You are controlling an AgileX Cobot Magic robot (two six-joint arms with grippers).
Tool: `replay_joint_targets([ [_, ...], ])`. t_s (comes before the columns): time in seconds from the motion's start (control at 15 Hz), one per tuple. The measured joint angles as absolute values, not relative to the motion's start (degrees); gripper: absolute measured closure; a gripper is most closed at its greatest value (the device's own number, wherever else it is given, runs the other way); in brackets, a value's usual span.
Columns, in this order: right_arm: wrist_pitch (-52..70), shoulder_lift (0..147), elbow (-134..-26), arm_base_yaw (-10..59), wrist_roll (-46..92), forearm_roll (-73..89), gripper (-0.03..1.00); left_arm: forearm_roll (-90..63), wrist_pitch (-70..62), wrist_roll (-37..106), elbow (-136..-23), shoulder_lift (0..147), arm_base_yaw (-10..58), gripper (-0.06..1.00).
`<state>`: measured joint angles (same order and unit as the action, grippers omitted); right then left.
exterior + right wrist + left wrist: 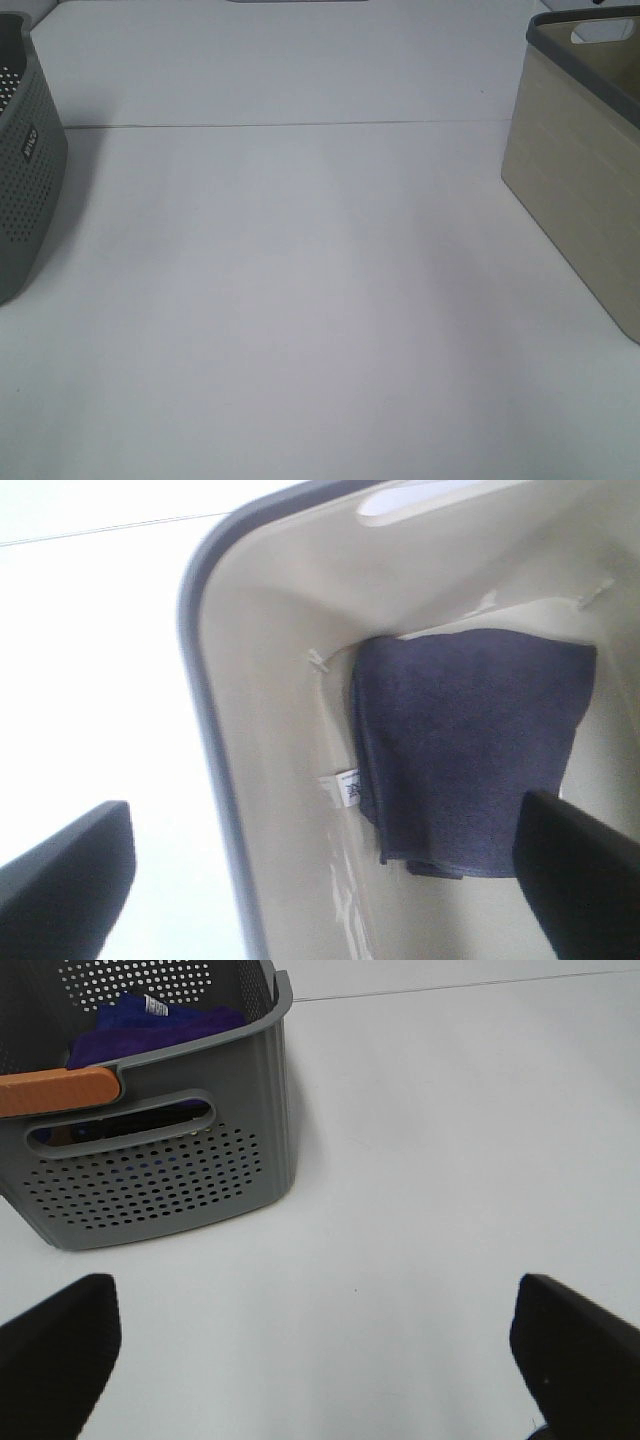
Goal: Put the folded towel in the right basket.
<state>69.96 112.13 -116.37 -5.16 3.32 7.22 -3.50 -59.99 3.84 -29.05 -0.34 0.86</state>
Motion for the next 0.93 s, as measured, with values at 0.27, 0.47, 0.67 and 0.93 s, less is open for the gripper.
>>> replay_joint_targets([
  [0.27, 69.9, 106.86, -111.67, -0.4, 0.74, 3.72, -0.02, -3.5, -59.99, 3.84, -29.05, -0.34, 0.86, -0.04],
  [0.47, 69.79, 93.39, -97.57, -0.46, -0.74, -0.74, -0.02, -3.5, -59.99, 3.84, -29.05, -0.34, 0.86, -0.04],
  [0.67, 69.9, 77.64, -83.65, -0.46, -2.35, -2.69, -0.02, -3.5, -59.99, 3.84, -29.05, -0.34, 0.86, -0.04],
  [0.93, 69.96, 51.74, -61.82, -0.46, -2.46, -0.8, -0.02, -3.5, -59.99, 3.84, -29.05, -0.34, 0.86, -0.04],
])
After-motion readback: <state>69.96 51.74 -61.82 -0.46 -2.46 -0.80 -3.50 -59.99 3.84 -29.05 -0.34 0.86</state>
